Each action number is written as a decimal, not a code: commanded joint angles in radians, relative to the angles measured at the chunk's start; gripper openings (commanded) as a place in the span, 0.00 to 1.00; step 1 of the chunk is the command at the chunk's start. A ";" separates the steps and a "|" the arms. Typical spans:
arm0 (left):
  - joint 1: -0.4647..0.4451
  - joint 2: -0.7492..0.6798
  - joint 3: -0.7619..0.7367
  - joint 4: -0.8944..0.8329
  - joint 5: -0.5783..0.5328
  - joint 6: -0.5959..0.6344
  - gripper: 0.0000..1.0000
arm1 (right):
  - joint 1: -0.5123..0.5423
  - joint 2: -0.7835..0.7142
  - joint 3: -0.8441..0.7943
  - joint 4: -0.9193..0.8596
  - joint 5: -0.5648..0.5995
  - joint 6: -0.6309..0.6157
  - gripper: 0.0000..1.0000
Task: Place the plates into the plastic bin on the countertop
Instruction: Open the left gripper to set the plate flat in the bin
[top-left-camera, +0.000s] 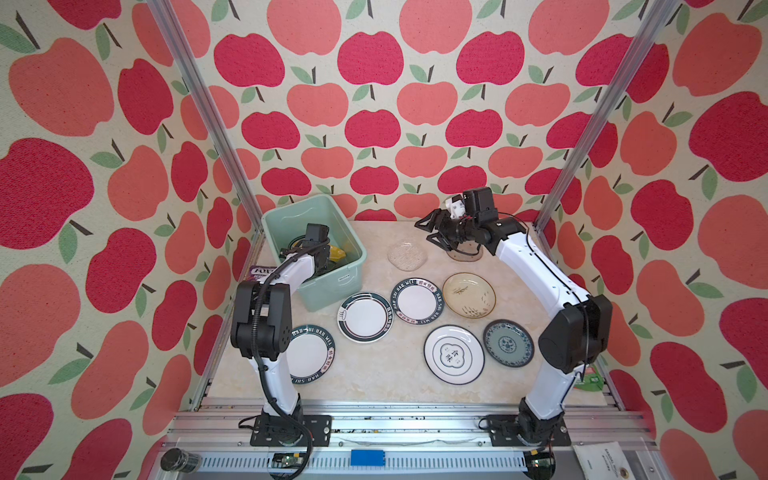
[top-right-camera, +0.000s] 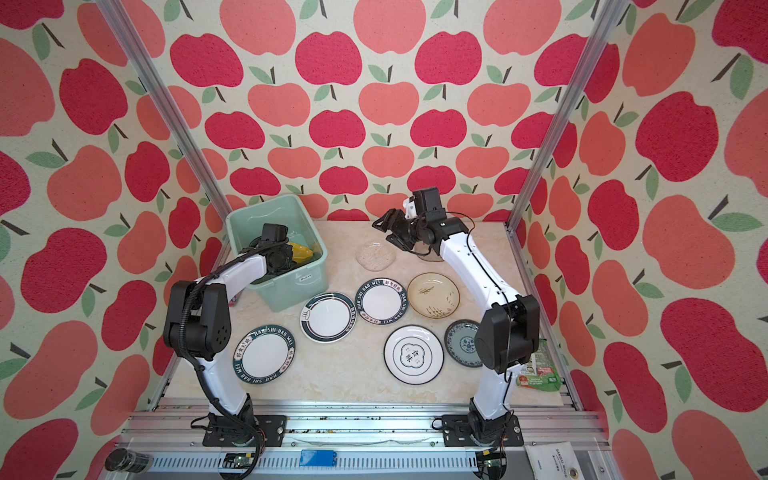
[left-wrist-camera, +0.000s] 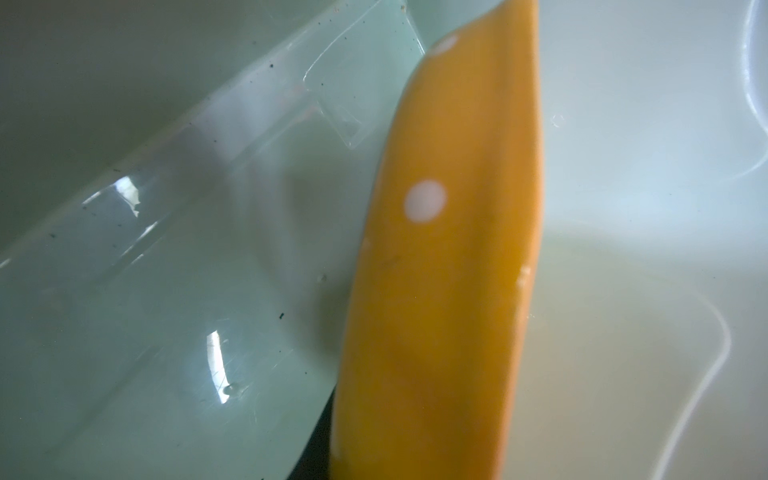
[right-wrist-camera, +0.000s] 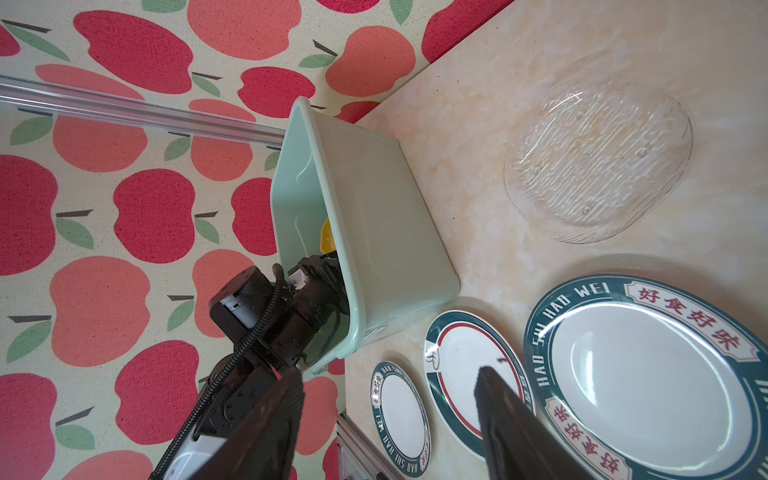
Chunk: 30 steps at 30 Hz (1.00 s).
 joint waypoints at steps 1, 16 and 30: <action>-0.004 0.022 0.052 0.004 -0.036 -0.075 0.00 | -0.012 -0.045 -0.012 0.015 0.005 0.013 0.68; -0.006 0.055 0.038 -0.050 -0.026 -0.071 0.45 | -0.024 -0.056 -0.036 0.029 0.004 0.022 0.69; 0.008 0.102 0.074 -0.114 0.008 -0.043 0.57 | -0.037 -0.072 -0.063 0.046 0.008 0.033 0.69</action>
